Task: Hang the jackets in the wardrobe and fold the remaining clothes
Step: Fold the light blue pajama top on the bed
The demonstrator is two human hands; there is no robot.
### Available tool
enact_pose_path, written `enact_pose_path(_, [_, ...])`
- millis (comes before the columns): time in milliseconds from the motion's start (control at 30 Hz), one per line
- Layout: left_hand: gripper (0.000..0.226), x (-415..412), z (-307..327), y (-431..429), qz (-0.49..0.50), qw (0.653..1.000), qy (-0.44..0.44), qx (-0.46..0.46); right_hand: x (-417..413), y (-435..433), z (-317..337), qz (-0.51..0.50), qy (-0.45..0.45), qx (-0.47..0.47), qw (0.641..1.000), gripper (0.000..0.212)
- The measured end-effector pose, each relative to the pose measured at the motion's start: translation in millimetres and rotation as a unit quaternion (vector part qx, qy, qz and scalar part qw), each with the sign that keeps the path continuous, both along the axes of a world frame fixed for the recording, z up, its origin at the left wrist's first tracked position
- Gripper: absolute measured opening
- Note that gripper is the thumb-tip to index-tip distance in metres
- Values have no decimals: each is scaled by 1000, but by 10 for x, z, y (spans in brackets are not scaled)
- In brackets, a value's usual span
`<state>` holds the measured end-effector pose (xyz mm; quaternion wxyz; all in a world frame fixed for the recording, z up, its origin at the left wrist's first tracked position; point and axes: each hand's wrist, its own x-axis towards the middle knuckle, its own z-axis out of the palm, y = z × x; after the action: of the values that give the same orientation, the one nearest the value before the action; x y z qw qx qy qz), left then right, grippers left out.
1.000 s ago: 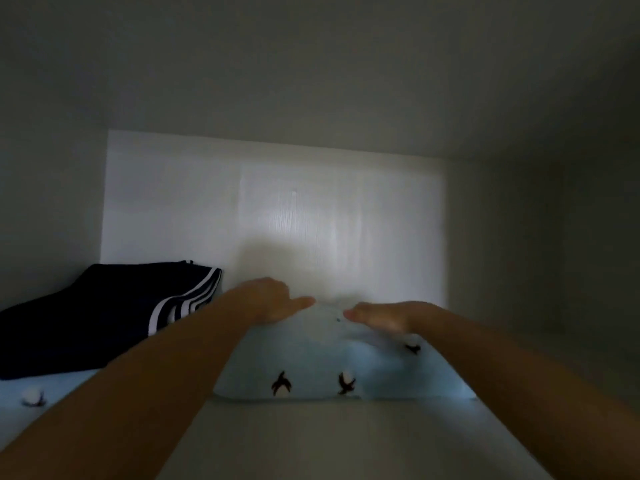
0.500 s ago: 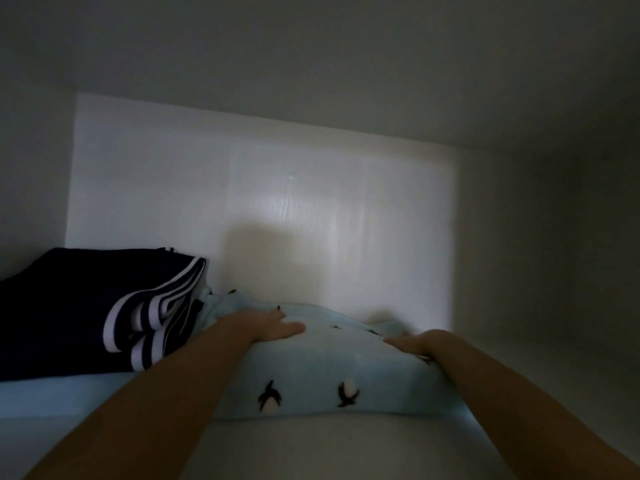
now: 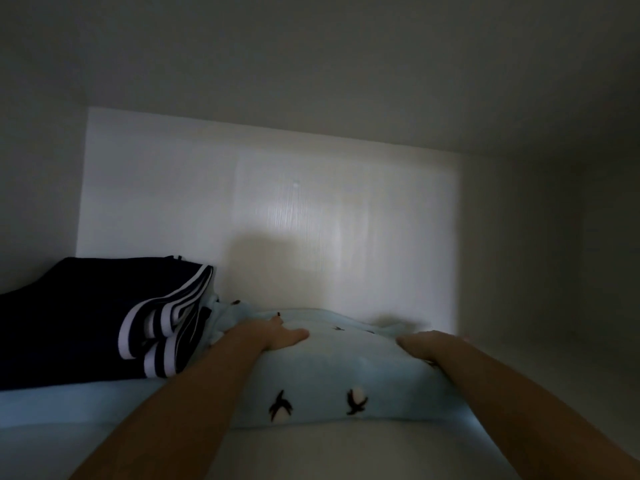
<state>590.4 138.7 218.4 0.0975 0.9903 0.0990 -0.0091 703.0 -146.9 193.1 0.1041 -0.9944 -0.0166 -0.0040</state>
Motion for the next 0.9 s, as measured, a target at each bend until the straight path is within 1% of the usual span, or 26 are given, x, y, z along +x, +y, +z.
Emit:
enact_pose_path(67, [89,53,-9,17,13,1000,3,1,-296,124,179,54,-68,-24,996,72])
enact_pose_path(133, [90,110,-25,21,29,1000,3,9,-614,343,211,143,-126,27,981,54])
enact_pose_path(167, [92,147,-42,37,35,999,2,10,-827,436,176,191,-148,46,969,53])
enact_pose_path(233, [95,157,-52,41,47,999,1,11,-1076,443,60,243,-180,25,953,55])
enact_pose_path(267, [96,174,-66,54,53,999,-1,10,-1085,380,12,242,-187,3,952,53])
enact_pose_path(367, [99,192,-104,48,69,997,-18,-21,-1022,222,0,192,-162,-26,968,49])
enact_pose_path(400, [100,197,-100,53,67,997,-19,-30,-975,198,13,187,-162,-34,968,50])
enact_pose_path(467, [107,246,-107,108,76,995,-21,-55,-944,161,22,174,-133,-38,975,56])
enact_pose_path(500, [111,261,-117,136,93,994,-15,-56,-939,112,-6,164,-118,-31,979,65])
enact_pose_path(533, [110,241,-119,148,118,991,-14,-58,-959,47,-17,155,-112,-25,981,79])
enact_pose_path(567, [104,213,-110,162,144,988,-27,-53,-984,-20,-9,147,-106,-16,983,98])
enact_pose_path(600, [94,148,-99,130,162,985,-49,-36,-1028,-140,-21,141,-104,-3,984,118])
enact_pose_path(633, [83,24,-36,93,165,983,-85,0,-1068,-238,-23,135,-112,-5,985,130])
enact_pose_path(667, [66,-107,12,29,147,979,-132,52,-1187,-322,-42,122,-109,-13,986,129])
enact_pose_path(700, [48,-220,55,-52,108,969,-184,124,-1362,-375,-55,105,-101,-29,989,114])
enact_pose_path(733, [35,-344,122,-154,60,949,-234,204,-1535,-420,-71,86,-93,-66,990,91])
enact_pose_path(767, [26,-466,185,-264,16,921,-271,278,-1694,-473,-77,81,-86,-114,986,71])
enact_pose_path(800, [23,-585,217,-370,-24,898,-288,333,-1843,-531,-63,82,-80,-153,982,63])
enact_pose_path(833, [23,-735,253,-501,-55,879,-293,372,-2014,-587,-26,88,-81,-178,977,60])
enact_pose_path(900, [22,-1023,230,-749,-120,853,-317,397,-2437,-689,85,99,-105,-193,971,59])
